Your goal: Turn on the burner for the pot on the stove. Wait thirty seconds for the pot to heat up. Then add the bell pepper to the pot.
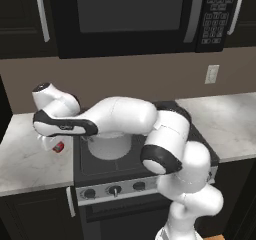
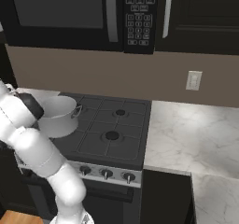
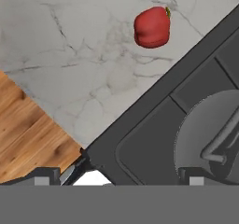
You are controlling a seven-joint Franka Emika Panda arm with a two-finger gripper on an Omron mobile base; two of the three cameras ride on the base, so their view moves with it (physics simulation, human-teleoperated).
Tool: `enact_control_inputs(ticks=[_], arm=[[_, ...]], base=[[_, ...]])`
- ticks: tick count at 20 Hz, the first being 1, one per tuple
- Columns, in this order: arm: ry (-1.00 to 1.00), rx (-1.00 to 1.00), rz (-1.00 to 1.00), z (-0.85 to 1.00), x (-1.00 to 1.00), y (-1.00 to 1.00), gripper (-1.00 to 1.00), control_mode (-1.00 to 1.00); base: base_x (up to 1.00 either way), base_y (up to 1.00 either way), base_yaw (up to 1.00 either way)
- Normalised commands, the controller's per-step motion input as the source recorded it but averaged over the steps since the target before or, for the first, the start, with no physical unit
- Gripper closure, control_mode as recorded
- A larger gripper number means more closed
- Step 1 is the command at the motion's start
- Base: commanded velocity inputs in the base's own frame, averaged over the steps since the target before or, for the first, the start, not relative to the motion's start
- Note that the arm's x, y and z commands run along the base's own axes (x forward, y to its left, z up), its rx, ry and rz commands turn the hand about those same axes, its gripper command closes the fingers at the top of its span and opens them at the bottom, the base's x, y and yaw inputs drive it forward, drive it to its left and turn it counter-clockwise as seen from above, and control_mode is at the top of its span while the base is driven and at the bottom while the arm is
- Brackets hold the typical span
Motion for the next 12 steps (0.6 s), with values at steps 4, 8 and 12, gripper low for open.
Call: enact_control_inputs(ticks=[4, 8, 12], arm=[[0.0, 0.0, 0.03, -0.09, 0.35, 0.14, -1.0, -1.0], [0.0, 0.0, 0.03, -0.09, 0.32, 0.13, -1.0, -1.0], [0.0, 0.0, 0.03, -0.21, 0.2, 0.06, -1.0, -1.0]], base=[[0.0, 0.0, 0.0], [0.0, 0.0, 0.0], [0.0, 0.0, 0.0]])
